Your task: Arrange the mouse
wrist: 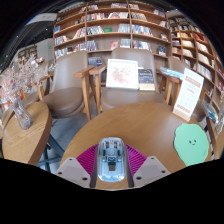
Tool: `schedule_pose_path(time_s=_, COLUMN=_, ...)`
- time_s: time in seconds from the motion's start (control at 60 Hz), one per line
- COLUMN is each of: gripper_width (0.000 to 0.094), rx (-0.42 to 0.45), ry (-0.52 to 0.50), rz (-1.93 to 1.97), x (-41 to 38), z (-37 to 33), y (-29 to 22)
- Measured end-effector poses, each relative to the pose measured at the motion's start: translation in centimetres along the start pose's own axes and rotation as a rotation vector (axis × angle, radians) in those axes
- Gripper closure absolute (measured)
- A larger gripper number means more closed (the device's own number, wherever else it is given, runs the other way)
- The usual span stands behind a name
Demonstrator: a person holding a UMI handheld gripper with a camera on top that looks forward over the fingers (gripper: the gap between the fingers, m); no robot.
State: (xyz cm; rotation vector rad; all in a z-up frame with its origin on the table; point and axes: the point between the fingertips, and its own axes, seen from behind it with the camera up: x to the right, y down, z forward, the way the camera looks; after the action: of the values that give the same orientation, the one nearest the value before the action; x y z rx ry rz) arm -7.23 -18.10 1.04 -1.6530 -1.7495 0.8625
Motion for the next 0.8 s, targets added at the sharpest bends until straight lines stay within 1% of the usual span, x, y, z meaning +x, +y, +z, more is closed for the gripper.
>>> schedule_pose_path(time_s=0.083, gripper_width=0.0511, rx=0.057, ry=-0.018, rz=-0.017, x=2.1, z=-2.5, y=-2.6)
schedule_pose_path(time_s=0.183, gripper_width=0.0513, rx=0.139, ry=-0.02, rz=-0.013, x=7.1, z=-4.7, y=-6.6)
schedule_pose_path(time_s=0.267, gripper_width=0.0513, rx=0.165, ry=0.033, rz=-0.022, x=13.7, z=-6.1, y=-8.1)
schedule_pose_path(time_s=0.333, gripper_width=0.0513, rx=0.167, ry=0.09, rz=-0.019, x=19.1, z=-5.4, y=-8.8)
schedule_pose_path(time_s=0.417, gripper_width=0.0512, rx=0.157, ry=0.141, rz=0.004, x=25.4, z=-5.0, y=-7.6)
schedule_pose_path(time_s=0.567, gripper_width=0.0513, rx=0.113, ry=0.172, rz=0.048, x=32.0, z=-2.5, y=-4.2)
schedule_pose_path(time_s=0.683, gripper_width=0.0515, rx=0.07, ry=0.185, rz=0.068, x=34.6, z=-0.3, y=-1.0)
schedule_pose_path(time_s=0.8, gripper_width=0.0513, rx=0.047, ry=0.17, rz=0.082, x=35.0, z=0.8, y=0.9)
